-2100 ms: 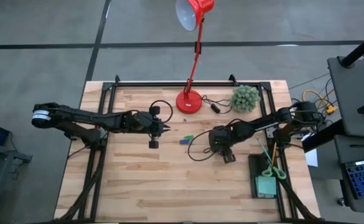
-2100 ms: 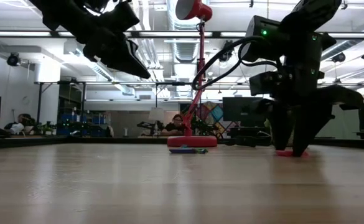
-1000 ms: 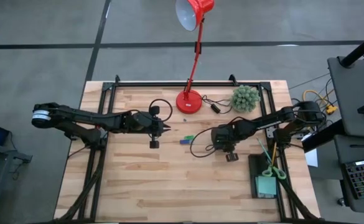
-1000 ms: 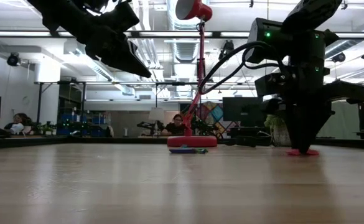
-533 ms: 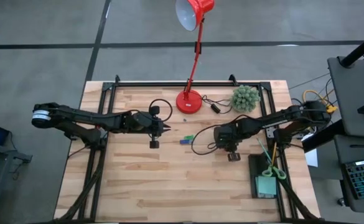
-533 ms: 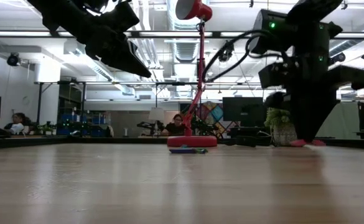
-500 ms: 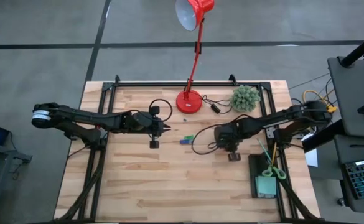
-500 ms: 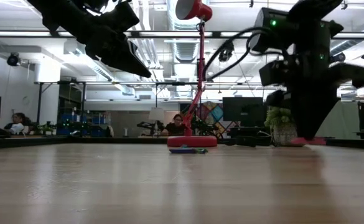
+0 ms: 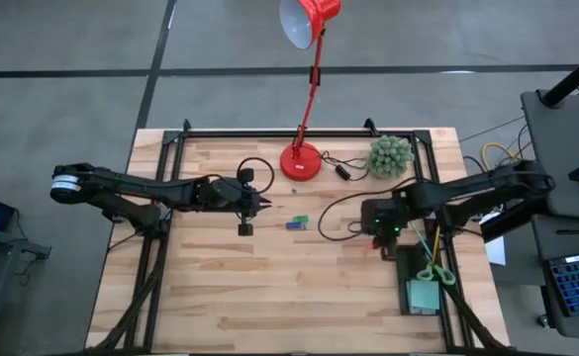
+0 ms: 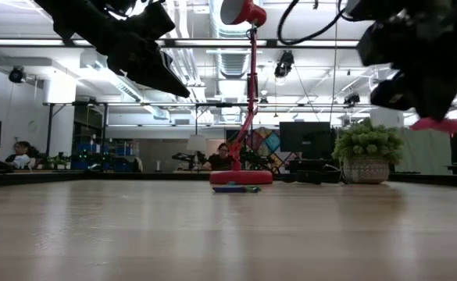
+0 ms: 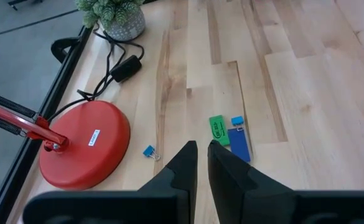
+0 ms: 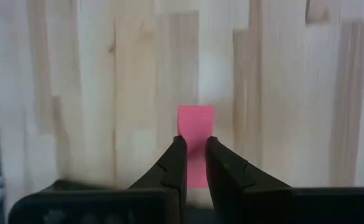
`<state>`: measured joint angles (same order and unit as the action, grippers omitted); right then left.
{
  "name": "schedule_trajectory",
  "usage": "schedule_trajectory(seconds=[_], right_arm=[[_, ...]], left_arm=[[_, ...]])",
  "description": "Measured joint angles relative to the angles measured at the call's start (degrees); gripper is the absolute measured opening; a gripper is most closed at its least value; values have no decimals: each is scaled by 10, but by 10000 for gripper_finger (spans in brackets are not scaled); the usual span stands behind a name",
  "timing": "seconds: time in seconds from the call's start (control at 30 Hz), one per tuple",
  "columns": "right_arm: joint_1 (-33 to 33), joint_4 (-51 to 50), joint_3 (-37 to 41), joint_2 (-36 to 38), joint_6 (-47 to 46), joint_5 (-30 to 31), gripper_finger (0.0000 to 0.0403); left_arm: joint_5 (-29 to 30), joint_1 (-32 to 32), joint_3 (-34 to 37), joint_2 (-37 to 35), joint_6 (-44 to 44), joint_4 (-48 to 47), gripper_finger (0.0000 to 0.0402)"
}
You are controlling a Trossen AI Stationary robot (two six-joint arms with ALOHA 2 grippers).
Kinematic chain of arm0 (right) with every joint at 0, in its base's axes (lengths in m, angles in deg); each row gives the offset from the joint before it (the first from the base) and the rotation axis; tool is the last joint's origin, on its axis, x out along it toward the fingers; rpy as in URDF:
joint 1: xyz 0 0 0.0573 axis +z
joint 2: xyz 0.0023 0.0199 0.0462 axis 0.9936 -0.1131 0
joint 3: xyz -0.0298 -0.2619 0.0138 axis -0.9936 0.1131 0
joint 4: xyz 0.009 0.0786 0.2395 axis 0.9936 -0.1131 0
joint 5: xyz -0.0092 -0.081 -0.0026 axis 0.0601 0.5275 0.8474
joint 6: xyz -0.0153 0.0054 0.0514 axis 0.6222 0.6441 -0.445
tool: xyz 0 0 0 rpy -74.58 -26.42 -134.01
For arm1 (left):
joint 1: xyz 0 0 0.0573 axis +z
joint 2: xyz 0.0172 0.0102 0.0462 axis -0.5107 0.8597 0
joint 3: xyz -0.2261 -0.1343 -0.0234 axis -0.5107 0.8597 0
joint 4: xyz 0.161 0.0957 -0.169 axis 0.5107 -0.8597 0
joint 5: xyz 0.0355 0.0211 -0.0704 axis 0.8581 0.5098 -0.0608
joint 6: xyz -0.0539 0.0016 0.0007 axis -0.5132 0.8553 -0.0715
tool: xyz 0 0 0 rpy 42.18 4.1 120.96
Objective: Pick and place office supplies into organizer
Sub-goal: Put the pink eraser into the black desk organizer
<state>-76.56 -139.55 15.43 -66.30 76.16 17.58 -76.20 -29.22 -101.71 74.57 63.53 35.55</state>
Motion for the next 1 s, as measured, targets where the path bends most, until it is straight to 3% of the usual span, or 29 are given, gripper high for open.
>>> schedule_trajectory(seconds=[0.27,0.7,1.0], right_arm=[[32,-76,0,51,-100,1,38],[92,-156,7,54,-209,5,38],[99,-165,19,54,-290,20,38]], left_arm=[[0,0,0,0,-3,1,22],[0,0,2,0,-14,-2,22],[0,0,2,0,-15,-2,22]])
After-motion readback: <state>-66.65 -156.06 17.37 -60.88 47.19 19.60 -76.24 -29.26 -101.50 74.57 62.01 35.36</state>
